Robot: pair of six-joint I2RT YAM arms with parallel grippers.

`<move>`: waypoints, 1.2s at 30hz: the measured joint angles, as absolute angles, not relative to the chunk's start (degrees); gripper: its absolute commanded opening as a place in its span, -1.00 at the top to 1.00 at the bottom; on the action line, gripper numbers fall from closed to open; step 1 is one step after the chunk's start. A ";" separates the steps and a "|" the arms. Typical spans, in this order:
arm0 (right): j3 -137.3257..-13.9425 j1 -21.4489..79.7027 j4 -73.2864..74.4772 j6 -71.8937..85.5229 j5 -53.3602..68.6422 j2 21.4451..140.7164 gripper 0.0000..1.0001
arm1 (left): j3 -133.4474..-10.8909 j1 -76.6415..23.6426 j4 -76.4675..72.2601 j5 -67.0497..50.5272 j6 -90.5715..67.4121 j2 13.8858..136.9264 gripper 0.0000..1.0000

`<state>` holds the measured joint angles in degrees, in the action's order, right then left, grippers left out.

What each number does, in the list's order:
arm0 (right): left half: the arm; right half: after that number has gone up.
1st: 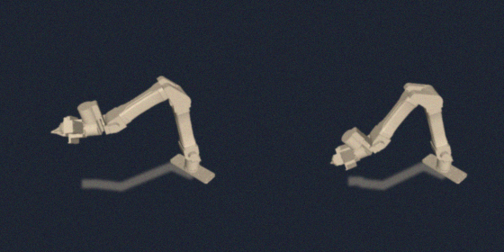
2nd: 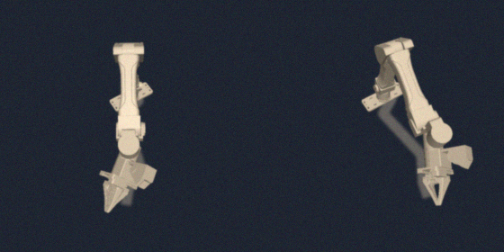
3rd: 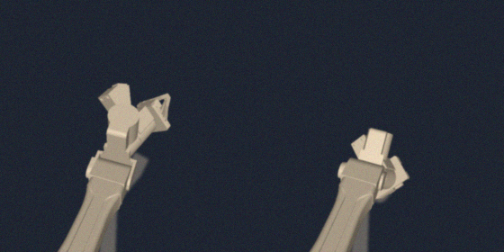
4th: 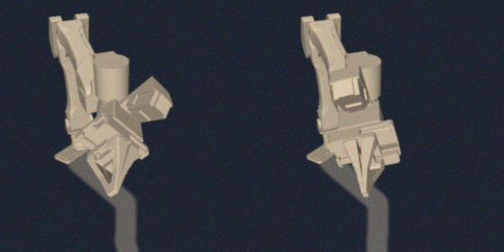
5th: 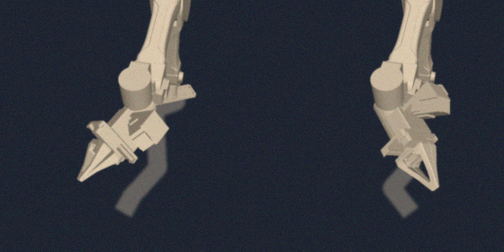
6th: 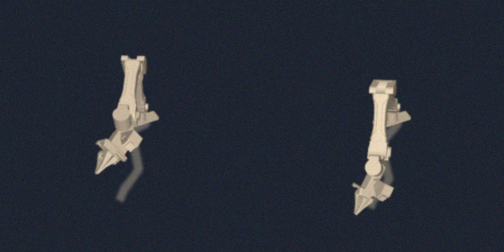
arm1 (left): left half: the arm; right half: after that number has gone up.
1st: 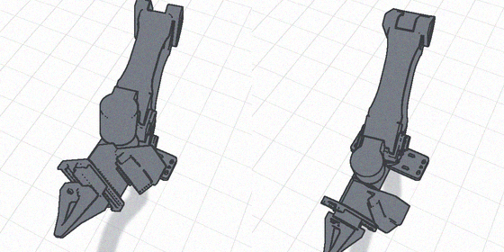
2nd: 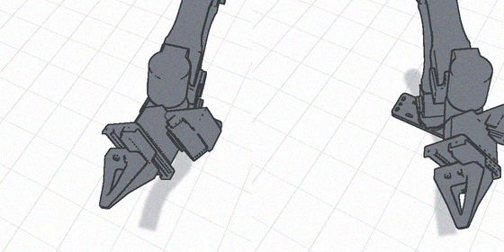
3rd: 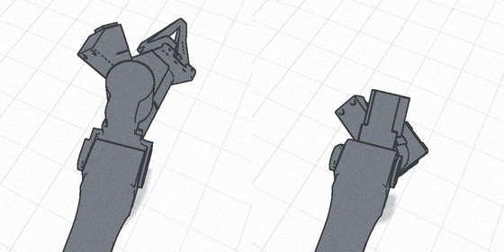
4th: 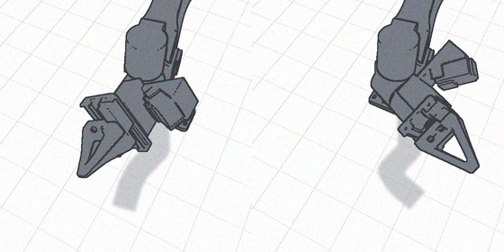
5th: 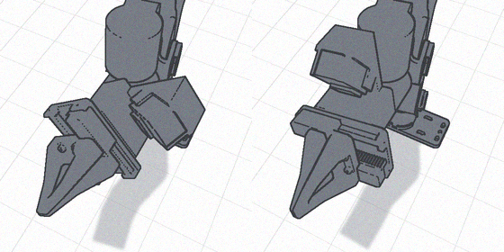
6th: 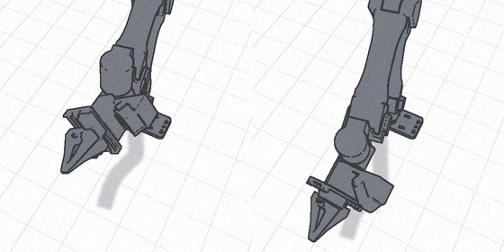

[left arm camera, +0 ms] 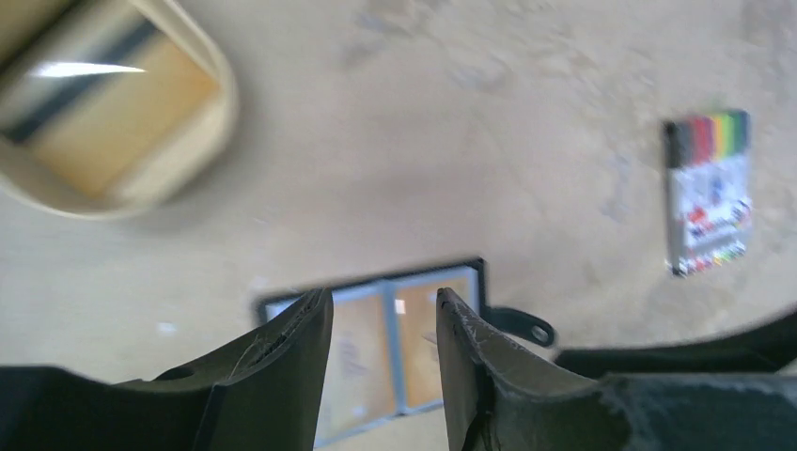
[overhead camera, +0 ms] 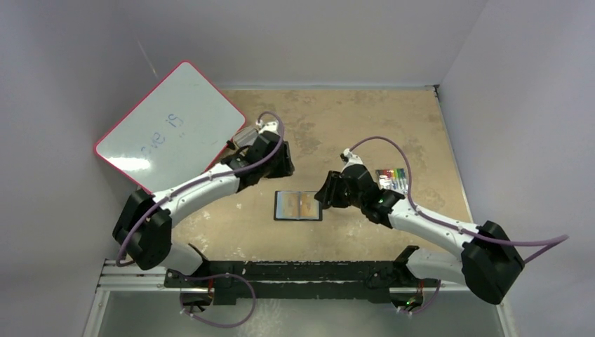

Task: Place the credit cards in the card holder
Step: Insert the credit card into the card holder, then pick up the credit card from the storage box.

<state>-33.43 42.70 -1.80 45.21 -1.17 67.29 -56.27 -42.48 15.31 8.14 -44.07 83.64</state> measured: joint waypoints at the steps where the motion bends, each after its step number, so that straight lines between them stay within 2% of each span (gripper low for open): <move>1: -33.54 42.70 -1.63 44.93 -1.61 66.61 0.05 | -57.65 -41.04 16.86 8.97 -42.22 83.64 0.10; 7: -34.37 42.70 -0.82 43.16 -3.16 64.82 0.02 | -66.48 -33.21 26.94 17.87 -27.29 85.08 0.05; 17: -36.07 42.70 1.02 41.82 -4.01 64.82 0.02 | -74.24 -28.71 30.20 25.43 -10.13 99.53 -0.10; 26: -36.10 42.70 1.54 41.76 -4.01 64.60 0.02 | -81.01 -28.03 30.98 28.75 -2.02 106.96 -0.20; 36: -36.10 42.70 4.10 41.76 -4.03 62.54 0.02 | -84.60 -28.03 31.07 31.29 1.65 114.13 -0.20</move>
<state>-36.10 42.70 4.10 41.76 -4.03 62.54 -84.60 -28.03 31.07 31.29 1.65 114.13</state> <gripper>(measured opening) 0.489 0.599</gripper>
